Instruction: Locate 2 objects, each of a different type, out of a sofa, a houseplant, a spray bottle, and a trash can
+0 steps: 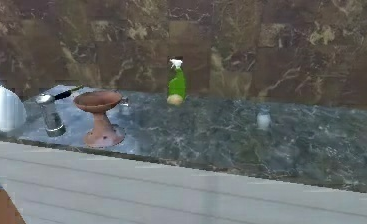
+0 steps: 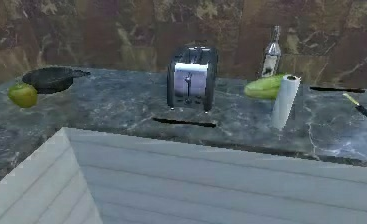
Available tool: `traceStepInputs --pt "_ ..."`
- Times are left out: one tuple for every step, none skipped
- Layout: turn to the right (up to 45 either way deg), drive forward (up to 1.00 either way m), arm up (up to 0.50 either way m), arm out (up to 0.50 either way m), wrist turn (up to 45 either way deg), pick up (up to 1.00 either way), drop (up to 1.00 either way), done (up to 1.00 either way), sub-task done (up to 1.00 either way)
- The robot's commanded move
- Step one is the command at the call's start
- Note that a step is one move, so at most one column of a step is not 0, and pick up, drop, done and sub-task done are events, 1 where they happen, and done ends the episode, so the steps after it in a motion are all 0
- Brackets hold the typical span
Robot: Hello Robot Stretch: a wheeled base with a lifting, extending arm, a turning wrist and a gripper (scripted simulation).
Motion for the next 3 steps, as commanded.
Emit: traceStepInputs --pt "-45.0 0.0 0.0 0.0 0.0 0.0 0.0 0.0 0.0" --pt "-33.0 0.0 0.0 0.0 0.0 0.0 0.0 0.0 0.0" --pt "0.0 1.0 0.0 0.0 0.0 0.0 0.0 0.0 0.0"
